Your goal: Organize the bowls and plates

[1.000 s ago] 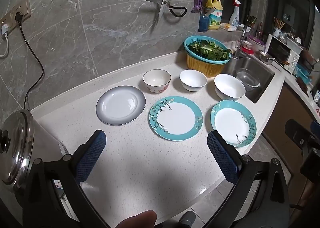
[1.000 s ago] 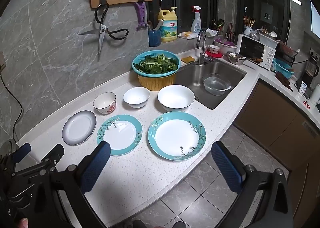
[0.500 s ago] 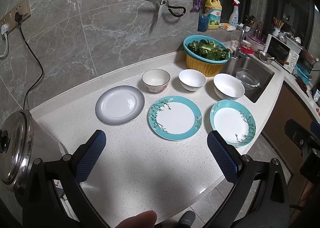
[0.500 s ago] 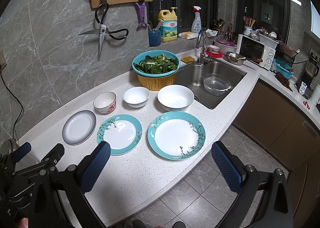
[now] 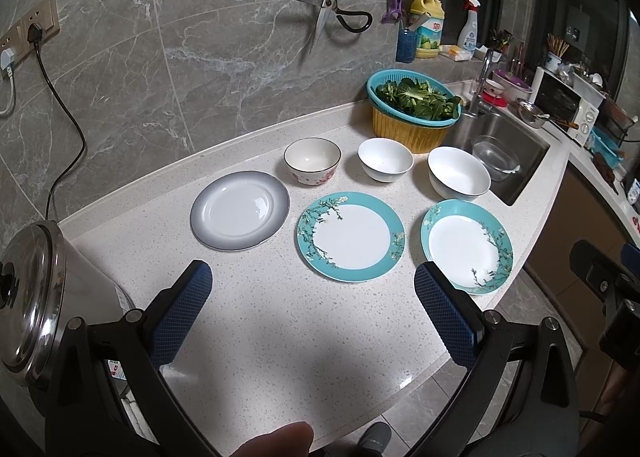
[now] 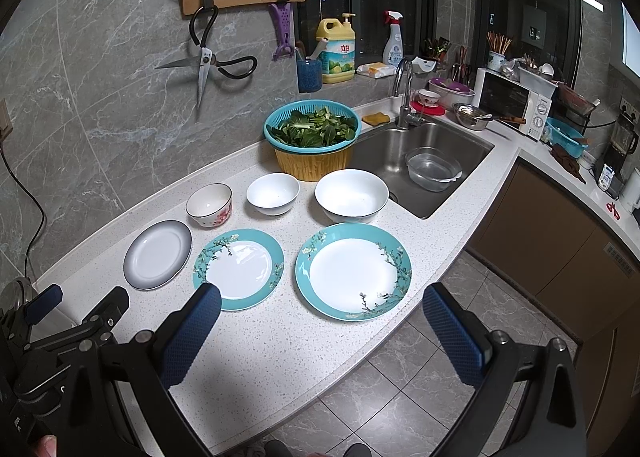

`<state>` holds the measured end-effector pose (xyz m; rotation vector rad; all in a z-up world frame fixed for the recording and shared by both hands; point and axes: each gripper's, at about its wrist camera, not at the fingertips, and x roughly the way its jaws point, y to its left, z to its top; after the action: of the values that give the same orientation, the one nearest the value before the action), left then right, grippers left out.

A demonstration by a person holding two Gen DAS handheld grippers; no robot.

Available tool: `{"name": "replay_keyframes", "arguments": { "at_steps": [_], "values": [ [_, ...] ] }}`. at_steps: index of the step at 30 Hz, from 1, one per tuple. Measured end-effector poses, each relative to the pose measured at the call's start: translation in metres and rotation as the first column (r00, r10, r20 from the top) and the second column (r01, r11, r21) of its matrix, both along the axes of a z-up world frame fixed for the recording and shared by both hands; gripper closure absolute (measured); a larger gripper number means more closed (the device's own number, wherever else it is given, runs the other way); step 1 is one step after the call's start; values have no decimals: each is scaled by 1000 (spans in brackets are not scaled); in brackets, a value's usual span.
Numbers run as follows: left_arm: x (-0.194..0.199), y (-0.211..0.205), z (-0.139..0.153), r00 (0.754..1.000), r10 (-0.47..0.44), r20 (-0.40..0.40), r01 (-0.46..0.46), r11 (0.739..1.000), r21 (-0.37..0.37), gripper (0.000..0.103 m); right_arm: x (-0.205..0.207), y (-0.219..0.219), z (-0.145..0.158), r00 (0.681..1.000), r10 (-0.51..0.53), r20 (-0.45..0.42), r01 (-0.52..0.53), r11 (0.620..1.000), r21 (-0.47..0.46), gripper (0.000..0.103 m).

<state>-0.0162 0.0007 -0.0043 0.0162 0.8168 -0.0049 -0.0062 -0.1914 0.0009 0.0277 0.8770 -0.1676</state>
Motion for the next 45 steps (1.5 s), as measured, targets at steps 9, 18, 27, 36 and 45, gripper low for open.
{"name": "replay_keyframes", "arguments": {
  "at_steps": [9,18,27,36,45],
  "values": [
    [-2,0,-1,1000,0,-2,0,1000,0,0,1,-1,0,1000,0,-2,0,1000,0,0],
    [-1,0,0,1000,0,-3,0,1000,0,0,3,-1,-2,1000,0,-3,0,1000,1,0],
    [-3,0,-3,1000,-1,-7,1,1000,0,0,3,-2,-3,1000,0,-5,0,1000,1,0],
    [6,2,-12,1000,4,-18,-4,1000,2,0,6,-1,-3,1000,0,-7,0,1000,2,0],
    [14,7,-31,999,-14,-50,15,1000,15,0,5,0,-20,1000,6,-22,-6,1000,18,0]
  ]
}}
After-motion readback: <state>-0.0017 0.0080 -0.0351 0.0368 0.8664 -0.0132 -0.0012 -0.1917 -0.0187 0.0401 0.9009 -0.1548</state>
